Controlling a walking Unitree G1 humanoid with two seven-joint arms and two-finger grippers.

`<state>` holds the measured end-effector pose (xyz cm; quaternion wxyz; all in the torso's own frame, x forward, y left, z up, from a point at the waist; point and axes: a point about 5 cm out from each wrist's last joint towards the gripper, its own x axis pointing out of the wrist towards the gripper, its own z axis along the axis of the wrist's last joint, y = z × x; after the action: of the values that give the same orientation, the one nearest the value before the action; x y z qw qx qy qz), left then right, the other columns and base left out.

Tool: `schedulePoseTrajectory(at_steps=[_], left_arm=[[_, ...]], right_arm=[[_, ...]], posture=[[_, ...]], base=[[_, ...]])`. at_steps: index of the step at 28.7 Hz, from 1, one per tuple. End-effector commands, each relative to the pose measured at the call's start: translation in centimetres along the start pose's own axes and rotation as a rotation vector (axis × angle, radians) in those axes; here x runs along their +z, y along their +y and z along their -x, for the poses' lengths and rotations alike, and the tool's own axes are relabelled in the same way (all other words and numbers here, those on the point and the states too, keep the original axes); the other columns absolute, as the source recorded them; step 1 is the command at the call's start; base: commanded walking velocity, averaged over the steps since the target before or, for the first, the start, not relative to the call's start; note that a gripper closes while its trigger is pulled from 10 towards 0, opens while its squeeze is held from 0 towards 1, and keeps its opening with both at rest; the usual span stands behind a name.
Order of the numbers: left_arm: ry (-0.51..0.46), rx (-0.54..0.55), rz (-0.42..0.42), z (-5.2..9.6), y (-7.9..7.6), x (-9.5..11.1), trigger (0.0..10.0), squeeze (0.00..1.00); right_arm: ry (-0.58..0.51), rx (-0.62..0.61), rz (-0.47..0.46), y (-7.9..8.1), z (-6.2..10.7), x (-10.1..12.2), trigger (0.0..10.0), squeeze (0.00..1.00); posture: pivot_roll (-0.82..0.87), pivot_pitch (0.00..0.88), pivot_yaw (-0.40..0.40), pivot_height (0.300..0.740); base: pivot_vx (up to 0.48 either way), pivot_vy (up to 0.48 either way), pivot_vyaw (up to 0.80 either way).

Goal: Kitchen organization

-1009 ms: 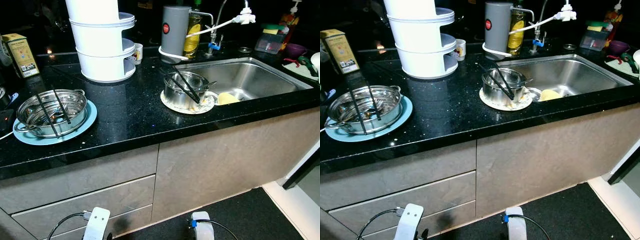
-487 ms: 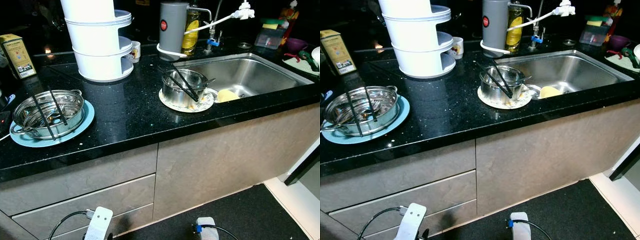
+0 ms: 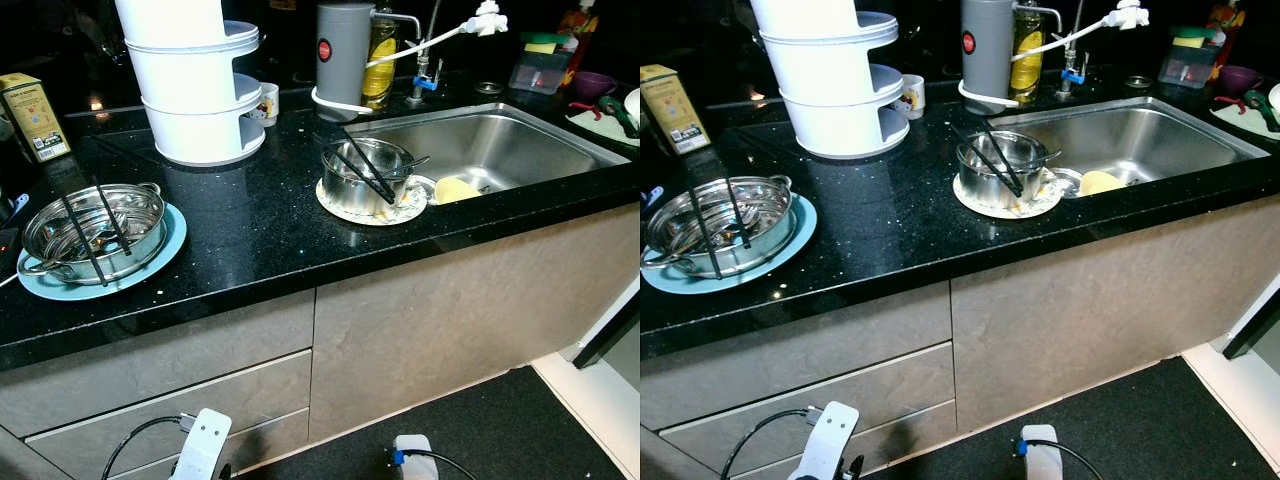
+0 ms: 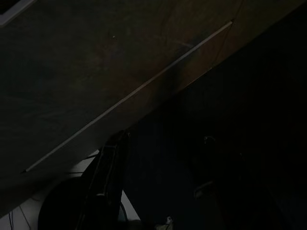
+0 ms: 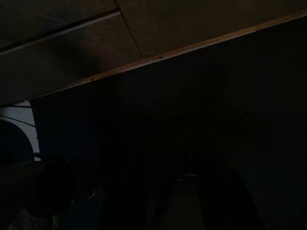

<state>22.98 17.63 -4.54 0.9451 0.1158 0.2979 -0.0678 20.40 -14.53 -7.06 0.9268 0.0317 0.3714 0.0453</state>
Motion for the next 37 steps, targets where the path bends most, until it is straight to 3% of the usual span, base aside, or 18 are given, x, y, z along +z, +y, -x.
schedulePoseTrajectory(at_steps=[1, 14, 17, 24, 29, 33, 37], left_arm=[[0.021, 0.005, 0.011, 0.2, 0.3, -0.5, 10.0, 0.03], [0.066, -0.011, 0.025, 0.5, -1.0, -1.6, 10.0, 0.02], [0.055, -0.052, 0.003, 0.2, -2.3, -1.2, 10.0, 0.02], [0.065, -0.092, -0.001, 0.1, -3.5, -1.1, 10.0, 0.01], [0.058, -0.088, 0.003, 0.2, -3.4, -1.2, 10.0, 0.02], [0.068, -0.05, 0.044, 0.3, -2.6, -1.5, 10.0, 0.01], [0.083, 0.003, 0.101, 0.3, -1.5, -1.8, 10.0, 0.02]], right_arm=[[0.024, 0.008, 0.007, 0.1, 0.2, -0.7, 10.0, 0.0], [0.025, -0.012, 0.022, -1.1, 0.4, -0.7, 10.0, 0.0], [0.019, -0.029, 0.044, -1.8, 0.3, -0.1, 10.0, 0.0], [-0.029, -0.065, 0.023, -2.7, 0.2, 1.0, 10.0, 0.0], [-0.034, -0.076, 0.016, -3.0, 0.3, 1.0, 10.0, 0.0], [0.0, -0.053, 0.034, -2.2, 0.3, 0.3, 10.0, 0.0], [0.038, -0.046, 0.041, -1.7, 0.3, -0.5, 10.0, 0.0]], posture=[[0.0, 0.128, -0.008, 0.74], [-0.01, 0.126, -0.017, 0.74], [-0.03, 0.122, -0.008, 0.74], [-0.07, 0.127, 0.005, 0.74], [-0.07, 0.106, -0.008, 0.74], [-0.05, 0.078, -0.04, 0.74], [-0.04, 0.082, -0.02, 0.74]], base=[[0.0, 0.0, 0.0], [0.0, 0.0, 0.0], [0.0, 0.0, 0.0], [0.0, 0.0, 0.0], [0.0, 0.0, 0.0], [0.0, 0.0, 0.0], [0.0, 0.0, 0.0]])
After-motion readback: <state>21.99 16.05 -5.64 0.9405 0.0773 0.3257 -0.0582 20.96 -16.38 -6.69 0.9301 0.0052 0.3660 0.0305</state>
